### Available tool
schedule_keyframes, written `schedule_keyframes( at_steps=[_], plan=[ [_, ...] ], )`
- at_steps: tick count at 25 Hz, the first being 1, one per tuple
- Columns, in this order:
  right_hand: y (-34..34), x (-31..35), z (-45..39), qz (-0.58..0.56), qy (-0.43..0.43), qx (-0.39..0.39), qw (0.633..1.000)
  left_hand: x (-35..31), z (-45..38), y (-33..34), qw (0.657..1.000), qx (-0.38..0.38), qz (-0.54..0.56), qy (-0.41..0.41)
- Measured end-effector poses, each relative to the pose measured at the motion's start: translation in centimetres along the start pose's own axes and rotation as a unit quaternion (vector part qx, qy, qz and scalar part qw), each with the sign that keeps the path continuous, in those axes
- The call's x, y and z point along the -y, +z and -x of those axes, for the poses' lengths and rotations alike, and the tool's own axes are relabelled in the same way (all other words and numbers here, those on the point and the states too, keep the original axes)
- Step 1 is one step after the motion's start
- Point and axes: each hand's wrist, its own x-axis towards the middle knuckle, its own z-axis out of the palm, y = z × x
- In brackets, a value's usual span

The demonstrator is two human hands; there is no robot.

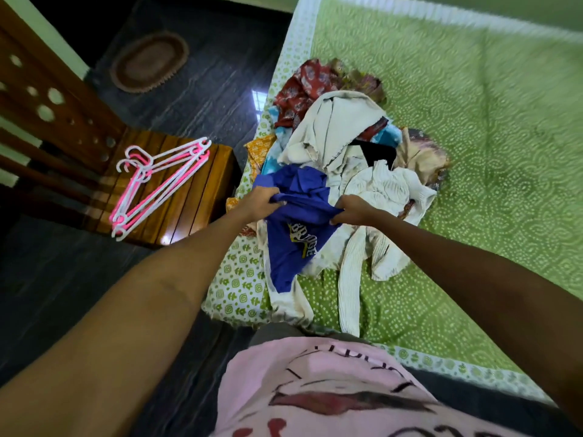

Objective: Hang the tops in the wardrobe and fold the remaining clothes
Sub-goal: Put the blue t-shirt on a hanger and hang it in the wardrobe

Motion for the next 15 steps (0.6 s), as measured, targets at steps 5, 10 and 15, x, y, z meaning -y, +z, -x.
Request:
schedule_keyframes(
  at_steps=[5, 10, 15],
  plan=[
    [-4.5, 0.5, 1.9, -0.254, -0.022, -0.137, 0.957, -1.7, 0.8, -6.3, 0.975, 0.084, -0.199, -0.043],
    [-8.4, 1.4, 3.3, -0.006, -0.074, -0.085, 0.994, -4.2, 0.7, -8.5, 0.962, -0.18, 0.199, -0.057],
    [-11.6, 0.2, 2.6, 0.212, 0.058, -0.044, 0.974, -7.0, 0.0, -11.5, 0.994, -0.086, 0.069, -0.02]
  ],
)
